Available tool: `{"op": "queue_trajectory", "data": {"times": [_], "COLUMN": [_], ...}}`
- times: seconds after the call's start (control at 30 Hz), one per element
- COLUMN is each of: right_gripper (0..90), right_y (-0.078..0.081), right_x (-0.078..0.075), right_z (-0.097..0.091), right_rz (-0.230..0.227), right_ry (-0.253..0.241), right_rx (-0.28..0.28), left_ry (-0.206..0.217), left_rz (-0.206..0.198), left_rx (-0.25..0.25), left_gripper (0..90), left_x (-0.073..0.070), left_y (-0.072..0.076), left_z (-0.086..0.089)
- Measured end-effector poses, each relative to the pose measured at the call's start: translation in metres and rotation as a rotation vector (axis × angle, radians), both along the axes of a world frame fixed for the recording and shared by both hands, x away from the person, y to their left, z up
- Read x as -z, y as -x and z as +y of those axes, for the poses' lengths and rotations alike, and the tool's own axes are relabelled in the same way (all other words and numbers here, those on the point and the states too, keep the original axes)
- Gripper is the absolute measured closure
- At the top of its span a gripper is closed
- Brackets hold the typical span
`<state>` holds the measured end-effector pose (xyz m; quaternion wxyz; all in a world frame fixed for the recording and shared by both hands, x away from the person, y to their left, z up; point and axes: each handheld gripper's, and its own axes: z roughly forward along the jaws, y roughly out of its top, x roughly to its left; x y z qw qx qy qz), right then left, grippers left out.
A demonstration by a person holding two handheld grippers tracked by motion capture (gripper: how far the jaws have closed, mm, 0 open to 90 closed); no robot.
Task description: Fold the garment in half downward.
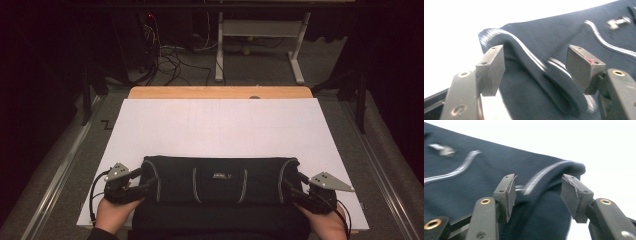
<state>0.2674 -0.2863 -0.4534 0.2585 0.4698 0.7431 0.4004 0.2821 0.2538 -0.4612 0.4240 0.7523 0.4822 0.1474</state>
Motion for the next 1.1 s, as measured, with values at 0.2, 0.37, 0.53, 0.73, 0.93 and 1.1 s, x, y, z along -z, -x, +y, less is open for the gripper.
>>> {"op": "queue_trajectory", "data": {"times": [0.2,0.37,0.53,0.73,0.93,1.1], "right_gripper": [42.8,38.2,33.9,49.1,72.4,77.8], "right_y": [-0.030,-0.058,-0.077,-0.070,-0.067,-0.062], "right_x": [0.000,0.002,0.015,0.015,0.018,0.018], "right_z": [-0.016,-0.015,-0.007,0.000,-0.003,0.006], "right_rz": [0.010,0.048,0.166,0.188,0.222,0.161], "right_ry": [-0.025,-0.046,-0.013,0.021,-0.080,-0.001], "right_rx": [0.088,0.117,0.117,0.096,0.047,0.027], "left_ry": [0.020,0.037,-0.019,-0.031,0.003,-0.009], "left_rz": [0.033,0.054,0.162,0.150,0.160,0.140], "left_rx": [-0.053,-0.102,-0.116,-0.087,-0.027,-0.014], "left_gripper": [24.1,22.2,23.6,42.6,62.3,69.7], "left_x": [0.003,0.005,0.017,0.020,0.022,0.022], "left_y": [-0.025,-0.041,-0.054,-0.045,-0.044,-0.041], "left_z": [0.005,0.004,-0.002,-0.009,-0.014,-0.018]}}
